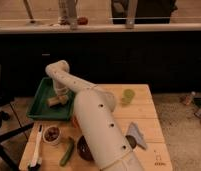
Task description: Wipe tray with eraser
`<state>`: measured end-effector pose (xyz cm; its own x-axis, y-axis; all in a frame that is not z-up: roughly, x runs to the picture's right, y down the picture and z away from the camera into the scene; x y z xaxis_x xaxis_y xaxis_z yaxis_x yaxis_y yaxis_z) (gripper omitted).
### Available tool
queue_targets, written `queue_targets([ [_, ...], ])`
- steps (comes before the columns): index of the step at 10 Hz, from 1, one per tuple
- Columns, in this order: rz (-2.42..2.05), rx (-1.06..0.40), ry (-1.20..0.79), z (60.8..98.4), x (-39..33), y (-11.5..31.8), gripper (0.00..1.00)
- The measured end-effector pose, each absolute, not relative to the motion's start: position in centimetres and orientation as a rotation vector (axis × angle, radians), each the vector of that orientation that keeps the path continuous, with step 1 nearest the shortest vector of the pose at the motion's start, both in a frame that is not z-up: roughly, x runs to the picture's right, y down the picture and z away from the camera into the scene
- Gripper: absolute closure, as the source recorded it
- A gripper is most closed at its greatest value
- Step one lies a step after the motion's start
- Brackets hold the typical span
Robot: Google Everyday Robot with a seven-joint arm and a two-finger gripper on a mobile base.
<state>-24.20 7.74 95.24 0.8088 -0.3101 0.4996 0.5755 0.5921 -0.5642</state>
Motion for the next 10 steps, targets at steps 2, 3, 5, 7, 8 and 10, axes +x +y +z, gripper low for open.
queue_targets([
  [2,-0.537,-0.802,-0.396,94.3,-23.9,8.1,0.98],
  [3,-0.541,-0.817,-0.399,94.0,-23.8,8.5,0.98],
  [5,-0.538,-0.835,-0.386,94.0,-23.2,8.9,0.98],
  [7,-0.516,-0.841,-0.356,94.9,-22.4,8.7,0.98],
  [8,-0.507,-0.839,-0.344,95.3,-22.0,8.3,0.98],
  [10,-0.486,-0.824,-0.330,96.3,-22.1,7.2,0.98],
])
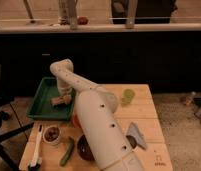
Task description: Wipe tray with eraser
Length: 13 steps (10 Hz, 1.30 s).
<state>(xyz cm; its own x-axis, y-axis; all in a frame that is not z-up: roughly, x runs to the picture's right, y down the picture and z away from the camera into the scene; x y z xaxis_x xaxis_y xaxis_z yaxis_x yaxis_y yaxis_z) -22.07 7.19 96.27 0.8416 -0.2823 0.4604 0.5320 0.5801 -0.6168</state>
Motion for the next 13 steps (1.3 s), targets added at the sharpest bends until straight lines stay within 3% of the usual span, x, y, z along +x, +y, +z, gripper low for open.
queue_targets([
  [9,-0.507,-0.860,-0.475,94.1,-24.4,8.2,0.98],
  [13,-0.525,-0.890,-0.432,94.5,-22.7,9.0,0.98],
])
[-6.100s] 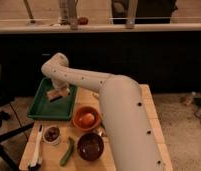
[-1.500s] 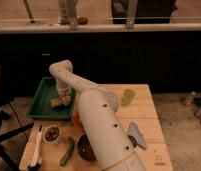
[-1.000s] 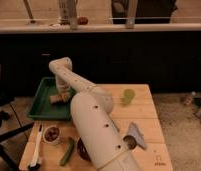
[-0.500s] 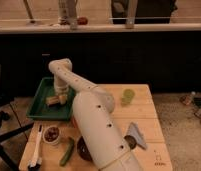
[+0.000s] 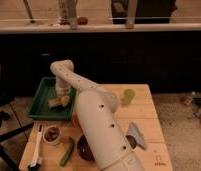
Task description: Wipe tray with eraser
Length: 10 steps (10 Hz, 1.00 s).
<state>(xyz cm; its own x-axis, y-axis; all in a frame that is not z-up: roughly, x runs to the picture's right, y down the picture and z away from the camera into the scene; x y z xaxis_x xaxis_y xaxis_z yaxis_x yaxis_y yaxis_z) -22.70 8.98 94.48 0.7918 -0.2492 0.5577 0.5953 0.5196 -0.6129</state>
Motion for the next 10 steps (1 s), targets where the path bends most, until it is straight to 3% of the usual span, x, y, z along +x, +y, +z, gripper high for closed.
queue_targets([
  [5,-0.509,-0.897,-0.355,96.9,-21.6,8.5,0.98],
  [10,-0.512,-0.893,-0.352,97.0,-21.6,8.3,0.98],
])
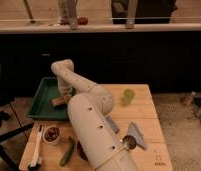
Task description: Wipe tray with eraser
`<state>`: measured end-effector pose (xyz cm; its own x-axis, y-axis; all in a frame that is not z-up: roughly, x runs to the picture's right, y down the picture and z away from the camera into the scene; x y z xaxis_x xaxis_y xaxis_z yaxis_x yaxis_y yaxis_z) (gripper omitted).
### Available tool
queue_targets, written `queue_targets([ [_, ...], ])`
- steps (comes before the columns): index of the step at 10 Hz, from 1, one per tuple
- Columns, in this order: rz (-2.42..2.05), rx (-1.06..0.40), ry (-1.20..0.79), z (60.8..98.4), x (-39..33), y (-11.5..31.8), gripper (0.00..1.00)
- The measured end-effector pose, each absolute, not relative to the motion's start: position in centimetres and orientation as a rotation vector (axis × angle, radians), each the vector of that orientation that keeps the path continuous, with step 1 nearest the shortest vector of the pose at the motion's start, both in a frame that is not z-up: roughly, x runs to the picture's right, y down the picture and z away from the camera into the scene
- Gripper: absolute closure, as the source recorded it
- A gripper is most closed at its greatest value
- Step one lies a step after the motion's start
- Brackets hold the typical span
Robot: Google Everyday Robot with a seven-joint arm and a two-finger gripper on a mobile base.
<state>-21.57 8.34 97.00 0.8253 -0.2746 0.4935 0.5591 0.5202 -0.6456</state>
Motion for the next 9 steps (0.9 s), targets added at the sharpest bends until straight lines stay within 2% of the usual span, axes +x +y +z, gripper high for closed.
queue_targets([
  [4,-0.526,-0.893,-0.373,96.8,-21.7,8.4,0.98],
  [9,-0.579,-0.945,-0.485,94.6,-21.7,9.8,0.98],
])
